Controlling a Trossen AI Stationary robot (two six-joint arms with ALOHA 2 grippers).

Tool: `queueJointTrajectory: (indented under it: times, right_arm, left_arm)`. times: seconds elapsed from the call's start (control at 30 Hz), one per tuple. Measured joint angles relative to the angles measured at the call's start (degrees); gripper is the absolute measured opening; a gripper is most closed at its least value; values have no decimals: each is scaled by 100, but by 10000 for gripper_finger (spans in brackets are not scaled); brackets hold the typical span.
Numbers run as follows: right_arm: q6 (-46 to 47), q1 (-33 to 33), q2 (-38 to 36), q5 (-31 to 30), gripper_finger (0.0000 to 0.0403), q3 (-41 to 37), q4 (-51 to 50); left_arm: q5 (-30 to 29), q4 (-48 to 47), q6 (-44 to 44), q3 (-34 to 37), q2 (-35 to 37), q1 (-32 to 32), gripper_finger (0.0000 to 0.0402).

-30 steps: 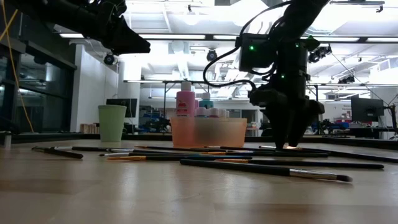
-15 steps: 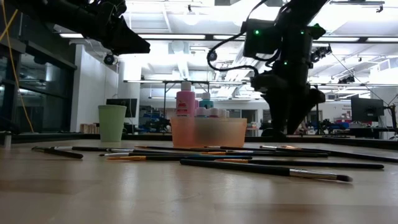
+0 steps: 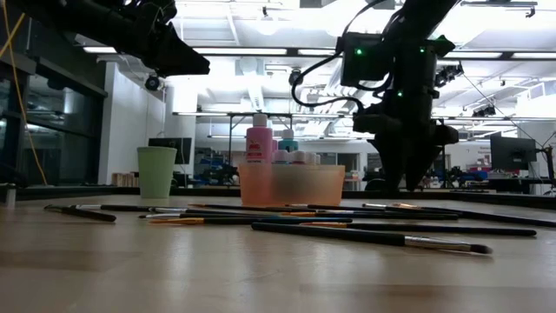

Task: Pick & Place Paint Supplies
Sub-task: Put the orange paintbrush into the cup

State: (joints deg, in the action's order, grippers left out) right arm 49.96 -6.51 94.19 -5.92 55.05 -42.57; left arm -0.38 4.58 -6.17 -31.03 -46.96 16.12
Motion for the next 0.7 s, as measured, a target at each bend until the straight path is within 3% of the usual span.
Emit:
queueJointTrajectory:
  times: [0.7]
  right_arm:
    - [256,130,197,-115,215,-119,151]
  left_arm:
    - [-1,0,3,0,2,0,180]
